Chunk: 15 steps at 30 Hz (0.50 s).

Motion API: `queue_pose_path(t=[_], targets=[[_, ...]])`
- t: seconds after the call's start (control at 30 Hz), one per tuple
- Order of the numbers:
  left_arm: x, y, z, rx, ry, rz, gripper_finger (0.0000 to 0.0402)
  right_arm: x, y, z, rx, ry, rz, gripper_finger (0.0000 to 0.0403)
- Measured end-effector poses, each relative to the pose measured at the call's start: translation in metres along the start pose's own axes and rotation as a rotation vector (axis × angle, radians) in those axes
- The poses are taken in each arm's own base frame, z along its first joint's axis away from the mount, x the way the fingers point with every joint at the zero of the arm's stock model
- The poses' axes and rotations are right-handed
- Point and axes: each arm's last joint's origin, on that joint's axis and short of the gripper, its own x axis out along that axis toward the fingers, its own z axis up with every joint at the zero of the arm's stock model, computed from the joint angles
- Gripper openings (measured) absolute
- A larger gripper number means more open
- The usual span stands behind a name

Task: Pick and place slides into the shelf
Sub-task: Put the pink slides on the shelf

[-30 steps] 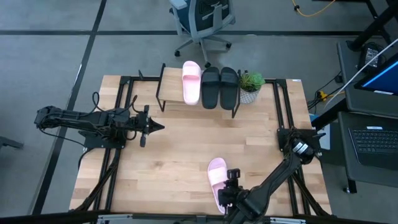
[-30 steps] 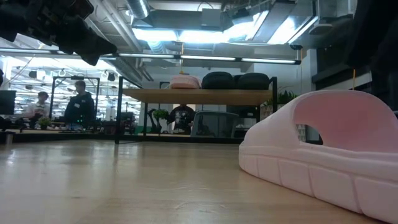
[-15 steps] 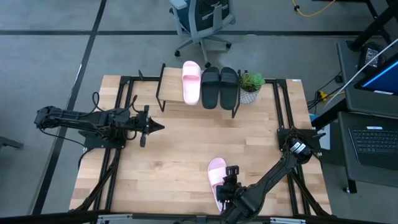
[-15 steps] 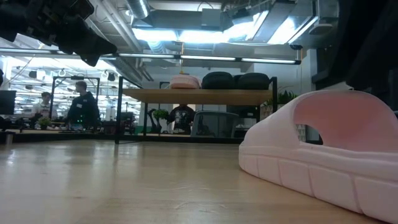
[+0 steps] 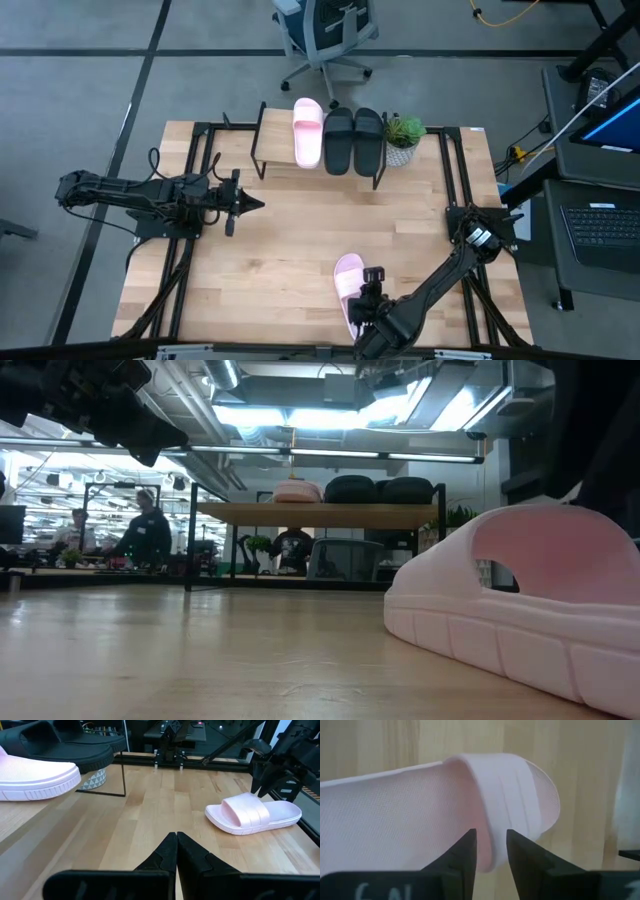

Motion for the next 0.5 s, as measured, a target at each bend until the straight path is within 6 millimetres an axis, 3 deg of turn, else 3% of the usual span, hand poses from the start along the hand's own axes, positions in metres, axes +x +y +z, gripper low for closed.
queue_pose_path(t=[0.5], targets=[[0.000, 0.000, 0.000, 0.000, 0.001, 0.000, 0.0003, 0.016, 0.003, -0.010, 0.037, 0.007, -0.029, 0.0108]])
